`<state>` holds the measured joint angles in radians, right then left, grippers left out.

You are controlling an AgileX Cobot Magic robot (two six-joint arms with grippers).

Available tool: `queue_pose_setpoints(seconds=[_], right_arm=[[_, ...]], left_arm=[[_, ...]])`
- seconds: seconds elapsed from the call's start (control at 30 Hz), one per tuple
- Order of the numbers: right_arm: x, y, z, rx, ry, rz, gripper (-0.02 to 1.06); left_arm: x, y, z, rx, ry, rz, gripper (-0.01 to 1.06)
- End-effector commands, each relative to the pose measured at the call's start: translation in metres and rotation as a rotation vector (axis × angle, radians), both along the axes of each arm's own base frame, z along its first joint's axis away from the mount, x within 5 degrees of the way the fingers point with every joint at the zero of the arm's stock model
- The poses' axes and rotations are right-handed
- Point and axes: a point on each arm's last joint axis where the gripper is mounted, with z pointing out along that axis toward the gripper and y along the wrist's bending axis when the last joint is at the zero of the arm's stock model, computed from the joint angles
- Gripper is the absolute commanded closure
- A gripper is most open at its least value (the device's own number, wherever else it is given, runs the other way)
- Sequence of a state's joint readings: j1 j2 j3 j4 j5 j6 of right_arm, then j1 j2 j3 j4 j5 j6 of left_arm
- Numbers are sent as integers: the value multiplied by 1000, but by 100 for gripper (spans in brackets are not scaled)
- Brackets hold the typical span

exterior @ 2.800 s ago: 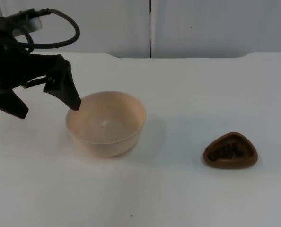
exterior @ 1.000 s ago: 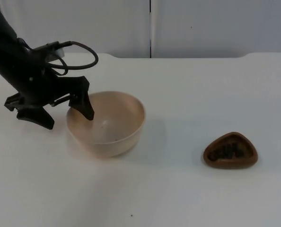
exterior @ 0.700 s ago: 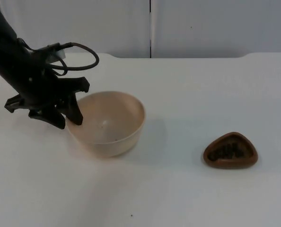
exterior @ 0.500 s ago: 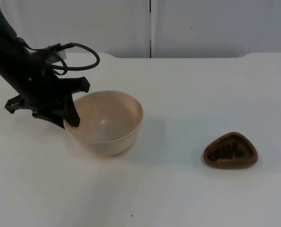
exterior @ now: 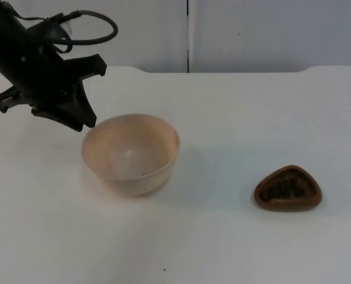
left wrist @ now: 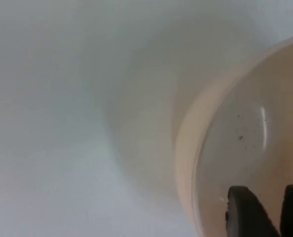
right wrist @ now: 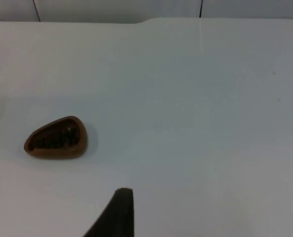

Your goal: Pick up the bowl with the left hand and pour the coffee beans from the cup into the bowl with the right hand.

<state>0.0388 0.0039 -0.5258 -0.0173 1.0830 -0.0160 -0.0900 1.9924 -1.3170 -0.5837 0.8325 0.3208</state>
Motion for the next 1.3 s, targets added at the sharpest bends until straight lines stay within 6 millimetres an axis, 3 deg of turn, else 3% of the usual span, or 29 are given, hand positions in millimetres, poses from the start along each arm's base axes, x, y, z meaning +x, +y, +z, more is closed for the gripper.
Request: queue_pose_setpoints(seconds=[0.0,0.4,0.47,0.57,0.6,0.67,0.8,1.0,1.07,1.1,1.13,1.27], right_arm=[[1,0,-2,-3,1,-8,-1],[1,0,-2,-3,1,-8,-1],[1,0,-2,-3,1,-8,-1],[1,0,-2,-3,1,-8,-1],[1,0,-2,-3,1,-8,-1],[1,0,-2,-3,1,-8,-1],[1,0,-2,-3,1,-8,-1],[1,0,-2,-3,1,-8,-1],[1,0,-2,-3,1,-8,-1],[1,0,-2,-3,1,-8,-1],[1,0,-2,-3,1,-8,-1],[1,0,-2,-3,1,-8,-1]], left_arm=[[-2,-2,6,3,-4,-9,84],[8,2,-4,48,-66,21,83],[8,2,-4,48,-68,22,77],[8,3,-5,58,-69,15,53],[8,3,-5,58,-69,15,53],[8,3,-6,63,-74,10,40],[9,3,-13,66,-60,2,36],[9,2,-40,69,15,-11,46],[9,2,-46,71,25,-8,56],[10,2,-47,73,22,-5,67],[10,2,-47,73,22,-5,67],[10,2,-47,71,21,-3,103]])
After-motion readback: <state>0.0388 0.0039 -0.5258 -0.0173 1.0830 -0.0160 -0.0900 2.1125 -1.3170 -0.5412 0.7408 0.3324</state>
